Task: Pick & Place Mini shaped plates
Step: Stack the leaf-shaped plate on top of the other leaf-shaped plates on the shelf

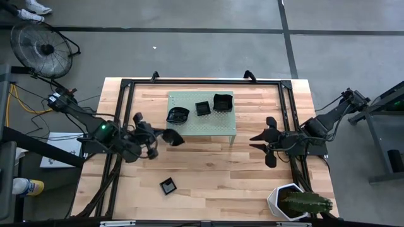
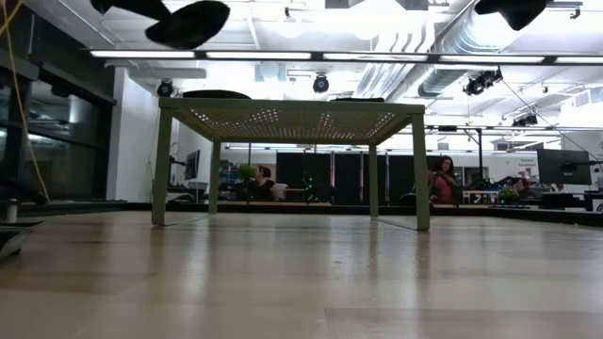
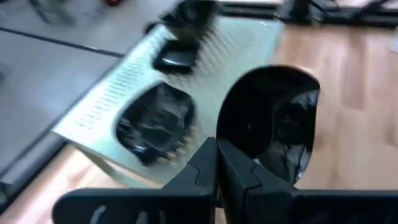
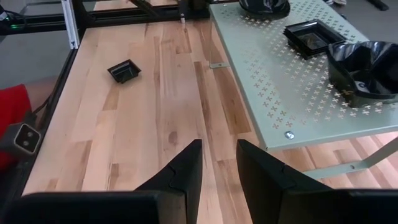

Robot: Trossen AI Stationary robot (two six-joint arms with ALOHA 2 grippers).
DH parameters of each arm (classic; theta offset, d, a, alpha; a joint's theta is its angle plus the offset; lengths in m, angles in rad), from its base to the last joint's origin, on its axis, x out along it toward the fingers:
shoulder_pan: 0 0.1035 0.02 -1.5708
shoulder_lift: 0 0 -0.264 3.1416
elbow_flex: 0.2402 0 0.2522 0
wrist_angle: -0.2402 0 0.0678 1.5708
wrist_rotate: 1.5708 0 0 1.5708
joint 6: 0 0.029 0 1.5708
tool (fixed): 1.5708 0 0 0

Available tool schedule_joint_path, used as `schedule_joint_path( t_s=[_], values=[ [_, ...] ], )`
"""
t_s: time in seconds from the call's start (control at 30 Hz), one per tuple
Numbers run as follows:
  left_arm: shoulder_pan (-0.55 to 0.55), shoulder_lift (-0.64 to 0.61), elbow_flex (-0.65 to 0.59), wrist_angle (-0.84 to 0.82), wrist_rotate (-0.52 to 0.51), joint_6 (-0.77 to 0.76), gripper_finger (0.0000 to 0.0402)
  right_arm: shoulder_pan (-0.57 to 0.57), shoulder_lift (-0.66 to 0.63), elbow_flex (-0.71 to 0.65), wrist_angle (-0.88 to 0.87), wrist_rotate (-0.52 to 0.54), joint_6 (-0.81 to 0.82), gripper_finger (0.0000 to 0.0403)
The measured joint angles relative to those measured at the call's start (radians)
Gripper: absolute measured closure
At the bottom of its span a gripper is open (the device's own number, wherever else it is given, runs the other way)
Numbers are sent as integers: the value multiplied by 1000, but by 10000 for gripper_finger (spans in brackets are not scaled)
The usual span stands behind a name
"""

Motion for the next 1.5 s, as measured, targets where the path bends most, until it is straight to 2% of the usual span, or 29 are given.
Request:
schedule_joint_path(
  t_s=[0.1, 0.3, 0.57, 0.73, 1.17, 1.5],
  values=[
    [30, -3, 10, 2, -59, 0, 401, 0, 0, 0, 0, 18, 0, 308],
    [191, -6, 31, 3, -29, 1, 401, 0, 0, 0, 0, 25, 0, 308],
    [428, -5, 34, 71, 135, 57, 401, 0, 0, 0, 0, 25, 1, 308],
    [532, 2, 34, 128, 219, 60, 401, 0, 0, 0, 0, 25, -1, 308],
    [563, 49, 26, 124, 308, 26, 401, 0, 0, 0, -24, 27, 1, 308],
    [562, 57, 26, 102, 307, 26, 395, 0, 0, 0, -31, 25, 3, 308]
  ],
)
